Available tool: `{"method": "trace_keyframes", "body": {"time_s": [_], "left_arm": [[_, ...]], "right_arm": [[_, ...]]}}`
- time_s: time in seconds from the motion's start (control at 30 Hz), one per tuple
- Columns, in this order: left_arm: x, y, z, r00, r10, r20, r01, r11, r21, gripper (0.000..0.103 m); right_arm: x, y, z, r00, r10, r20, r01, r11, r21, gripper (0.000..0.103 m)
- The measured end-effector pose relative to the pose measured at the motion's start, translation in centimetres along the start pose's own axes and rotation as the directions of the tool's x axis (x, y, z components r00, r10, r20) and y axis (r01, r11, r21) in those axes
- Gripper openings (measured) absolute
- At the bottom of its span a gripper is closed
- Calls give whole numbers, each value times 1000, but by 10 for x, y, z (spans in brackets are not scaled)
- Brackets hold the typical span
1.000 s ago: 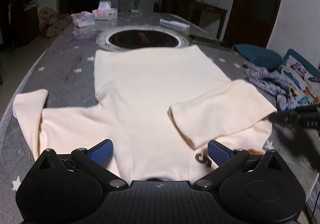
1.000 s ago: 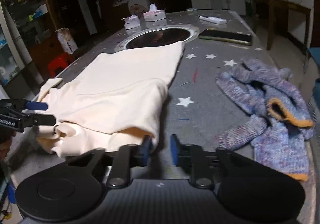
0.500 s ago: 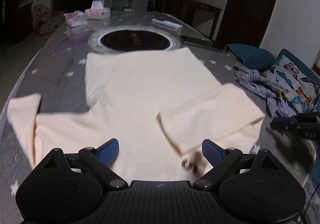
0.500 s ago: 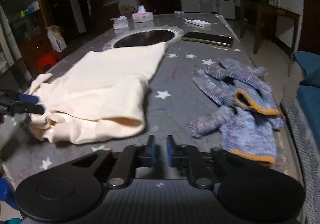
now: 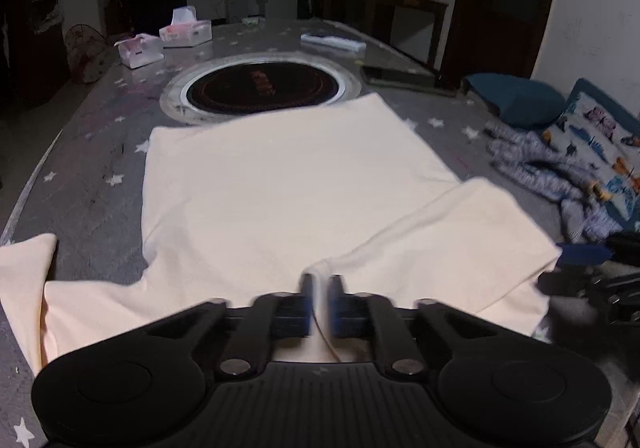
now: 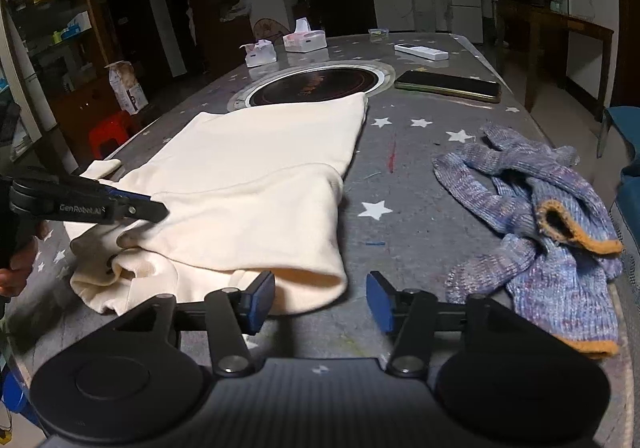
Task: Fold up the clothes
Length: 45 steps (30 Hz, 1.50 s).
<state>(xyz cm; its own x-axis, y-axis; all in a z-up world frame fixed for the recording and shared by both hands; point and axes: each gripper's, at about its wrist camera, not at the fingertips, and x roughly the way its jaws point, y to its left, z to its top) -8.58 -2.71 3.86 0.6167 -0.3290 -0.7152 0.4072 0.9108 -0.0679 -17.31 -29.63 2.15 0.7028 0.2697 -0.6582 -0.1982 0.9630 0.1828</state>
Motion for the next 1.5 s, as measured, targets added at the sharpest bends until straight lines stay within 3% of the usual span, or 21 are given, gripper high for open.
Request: {"method": "trace_keyframes", "body": {"time_s": [0.2, 0.4, 0.57, 0.7, 0.87, 1.03, 1.13, 1.3, 1.5], "left_arm": [[-28, -3, 25, 995, -33, 91, 34, 999, -9, 2], [-60, -11, 58, 979, -92, 181, 93, 996, 8, 2], [-82, -9, 71, 968, -131, 216, 136, 991, -8, 2], [-85, 13, 66, 974, -131, 187, 150, 985, -88, 2], [-58, 45, 40, 995, -83, 60, 94, 974, -208, 2], [-28, 68, 6, 998, -20, -52, 6, 965, -264, 2], [-21, 74, -5, 997, -6, -79, -15, 963, -269, 2], [-27, 68, -8, 999, 3, -50, -15, 969, -245, 4], [-38, 44, -8, 999, -30, 18, 33, 984, -177, 4]], "right_arm": [[5, 5, 1, 1000, -5, 10, 5, 1000, 10, 61], [11, 13, -2, 999, -31, 25, 31, 999, -21, 70], [13, 21, -5, 993, -113, 35, 116, 989, -88, 70], [6, 17, -7, 983, -174, 51, 179, 977, -113, 71], [0, 7, -9, 979, -199, 48, 203, 973, -109, 74], [-4, 1, -11, 983, -184, 12, 184, 977, -111, 75], [-13, 2, -11, 984, -179, 4, 177, 974, -142, 76], [-30, 6, 3, 990, -134, 48, 140, 979, -147, 72], [-2, 20, 38, 996, 73, 50, -67, 992, -104, 53]]}}
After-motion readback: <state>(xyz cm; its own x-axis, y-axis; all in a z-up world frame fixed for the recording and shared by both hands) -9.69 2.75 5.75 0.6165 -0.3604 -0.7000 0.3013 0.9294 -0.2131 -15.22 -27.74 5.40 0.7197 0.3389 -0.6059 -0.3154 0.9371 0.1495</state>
